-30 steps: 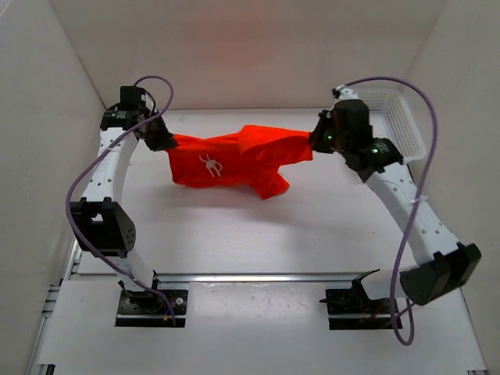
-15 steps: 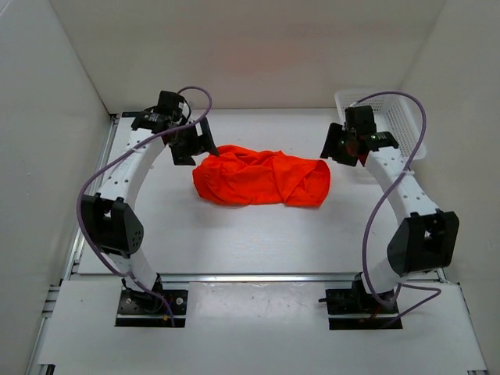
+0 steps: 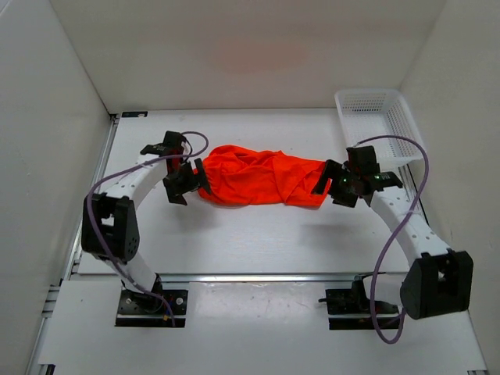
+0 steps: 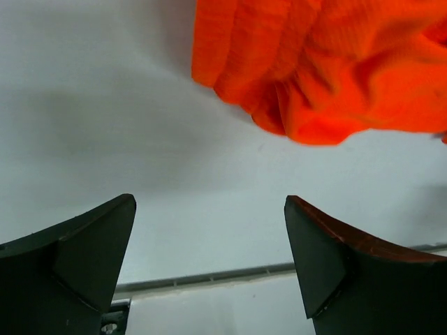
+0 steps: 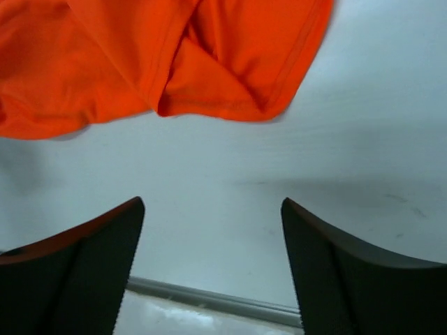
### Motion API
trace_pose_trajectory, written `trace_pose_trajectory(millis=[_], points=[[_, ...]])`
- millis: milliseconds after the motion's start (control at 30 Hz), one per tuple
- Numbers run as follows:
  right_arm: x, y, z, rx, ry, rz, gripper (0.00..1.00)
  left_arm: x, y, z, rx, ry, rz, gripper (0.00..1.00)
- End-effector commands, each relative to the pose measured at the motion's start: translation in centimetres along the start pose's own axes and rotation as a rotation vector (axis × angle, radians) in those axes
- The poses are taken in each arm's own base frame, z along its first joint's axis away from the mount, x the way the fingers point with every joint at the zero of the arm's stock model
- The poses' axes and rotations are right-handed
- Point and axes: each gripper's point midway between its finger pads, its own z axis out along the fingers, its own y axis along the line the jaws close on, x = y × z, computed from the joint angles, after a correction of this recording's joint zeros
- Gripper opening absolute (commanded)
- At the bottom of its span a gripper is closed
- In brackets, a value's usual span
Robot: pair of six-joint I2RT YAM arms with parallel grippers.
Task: Fold and stack the shorts
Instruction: Flatten the shorts out
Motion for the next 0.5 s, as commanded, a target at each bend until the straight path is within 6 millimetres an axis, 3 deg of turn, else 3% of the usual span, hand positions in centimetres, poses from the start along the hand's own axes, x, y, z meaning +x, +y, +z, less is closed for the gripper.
trace_pose_trajectory(millis=[0, 33, 100, 200, 300, 333, 367, 433, 467], points=[[0.8, 3.2, 1.9, -0.167, 0.077, 0.043, 0.88, -2.8, -2.5, 1.7, 0.078, -0.065, 0.021, 1.00], [1.2, 3.5, 2.6, -0.167, 0.098, 0.033, 0.91, -2.6, -2.4, 3.3, 0.060, -0.027, 0.022, 1.00], [1.5, 5.0, 4.1, -0.180, 0.130, 0.010, 0.92, -3.8, -2.9, 4.3, 0.061, -0.029, 0.034, 1.00], [1.5, 6.8, 6.7, -0.149, 0.152, -0.075, 0.94, -3.9, -3.2, 6.3, 0.054, 0.012, 0.048, 0.91], [1.3, 7.9, 10.0, -0.076, 0.180, -0.138, 0.93, -4.6, -4.1, 6.0, 0.083, 0.004, 0.061, 0.52], [1.2, 8.1, 10.8, -0.062, 0.180, -0.160, 0.93, -4.7, -4.2, 5.7, 0.088, -0.003, 0.063, 0.34], [1.6, 7.7, 12.6, -0.020, 0.200, -0.168, 0.91, -5.1, -4.6, 5.2, 0.097, -0.020, 0.067, 0.10], [1.0, 8.7, 13.7, 0.003, 0.184, -0.193, 0.83, -5.5, -5.1, 3.7, 0.118, -0.055, 0.075, 0.10], [1.7, 8.0, 15.2, 0.047, 0.211, -0.212, 0.77, -5.3, -5.3, 3.1, 0.127, -0.053, 0.076, 0.10]])
